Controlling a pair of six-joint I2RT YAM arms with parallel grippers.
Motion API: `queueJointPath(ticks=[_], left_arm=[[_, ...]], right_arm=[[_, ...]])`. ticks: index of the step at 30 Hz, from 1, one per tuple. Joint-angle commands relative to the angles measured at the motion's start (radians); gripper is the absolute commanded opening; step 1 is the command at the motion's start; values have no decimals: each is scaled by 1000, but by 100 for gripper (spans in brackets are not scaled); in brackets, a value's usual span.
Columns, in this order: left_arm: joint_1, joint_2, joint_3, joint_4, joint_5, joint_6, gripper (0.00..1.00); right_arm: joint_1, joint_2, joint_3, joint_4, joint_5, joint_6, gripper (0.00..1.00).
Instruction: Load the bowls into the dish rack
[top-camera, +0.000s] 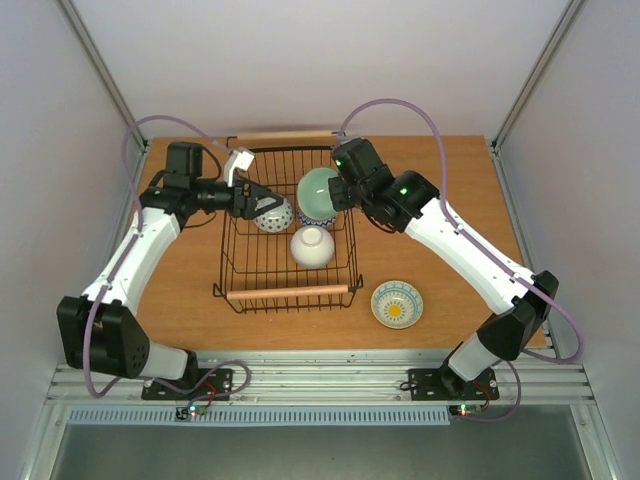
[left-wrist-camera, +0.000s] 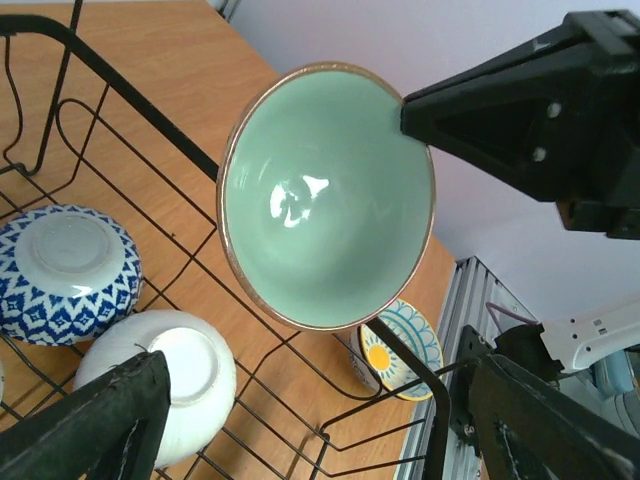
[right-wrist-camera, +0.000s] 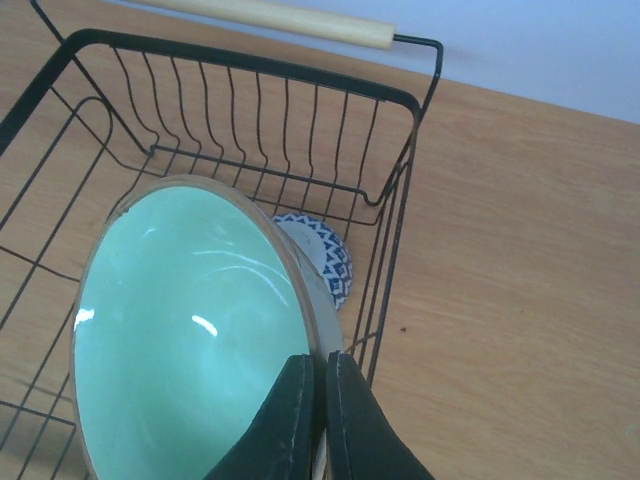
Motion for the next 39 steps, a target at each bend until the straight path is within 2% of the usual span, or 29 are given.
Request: queueJointPath(ticks=[1, 8, 22, 24, 27, 30, 32, 39], left_arm=[[-23, 51, 27, -14, -8, 43, 82], [-85, 132, 41, -10, -155, 26, 79], [-105, 132, 45, -9, -214, 26, 78], [-105, 130, 46, -9, -214, 25, 68], [-106, 128, 45, -9, -215, 29, 32], [-106, 128, 46, -9, -222, 29, 5], [-106, 127, 46, -10, -223, 32, 1], [-105, 112, 44, -18, -223, 60, 0]], right_arm=[[-1, -5, 65, 75, -25, -8, 1], [9, 4, 72, 77, -45, -6, 1], [84, 59, 116, 76, -49, -18, 1], [89, 65, 117, 76, -44, -18, 1], [91, 72, 117, 77, -47, -16, 1], [96, 78, 117, 79, -51, -16, 1], [99, 80, 116, 81, -54, -17, 1], [101, 57, 80, 113, -64, -22, 2]])
